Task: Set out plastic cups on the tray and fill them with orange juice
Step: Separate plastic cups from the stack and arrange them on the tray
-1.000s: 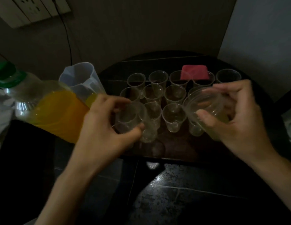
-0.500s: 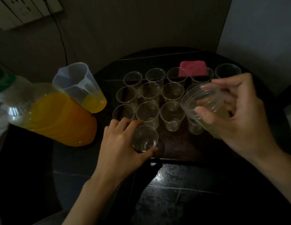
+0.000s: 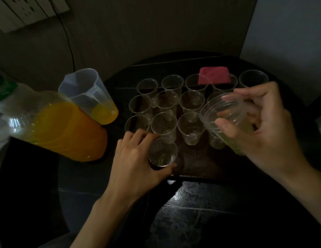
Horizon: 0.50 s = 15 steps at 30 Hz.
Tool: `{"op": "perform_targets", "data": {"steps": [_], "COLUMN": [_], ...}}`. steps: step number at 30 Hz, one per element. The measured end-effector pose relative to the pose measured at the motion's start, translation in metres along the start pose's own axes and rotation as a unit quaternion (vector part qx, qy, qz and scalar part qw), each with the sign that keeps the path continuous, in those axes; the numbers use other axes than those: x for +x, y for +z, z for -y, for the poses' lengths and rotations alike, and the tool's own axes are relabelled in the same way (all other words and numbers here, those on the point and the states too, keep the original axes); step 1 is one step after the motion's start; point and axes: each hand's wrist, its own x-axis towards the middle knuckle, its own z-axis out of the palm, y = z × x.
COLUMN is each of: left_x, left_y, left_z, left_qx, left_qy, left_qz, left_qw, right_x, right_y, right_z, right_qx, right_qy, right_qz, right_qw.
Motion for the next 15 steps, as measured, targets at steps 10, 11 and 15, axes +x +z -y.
{"op": "perform_targets", "data": {"steps": [10,11,15], "left_x": [0.009,0.010,0.010], "left_y": [-0.029,-0.032,-0.032], "left_z": [-0.040,-0.046,-0.055], "left_qx": [-0.316,-0.336,-0.340], "left_qy": [-0.034,-0.044,-0.055], "left_qz": [-0.034,-0.018,-0.004], "left_qw": [0.948,0.941,0.939], "right_x": [-0.013,-0.015,-0.022], "right_y": [0.020,0.022,0.028], "right_z": [0.004,0.005,0.006], "right_qx": [0.006,0.007,-0.004], "right_qy": [0.049,0.051,0.043], "right_qz": [0.073,0.087,0.116], "right_qw": [0.996,0.995,0.992]}}
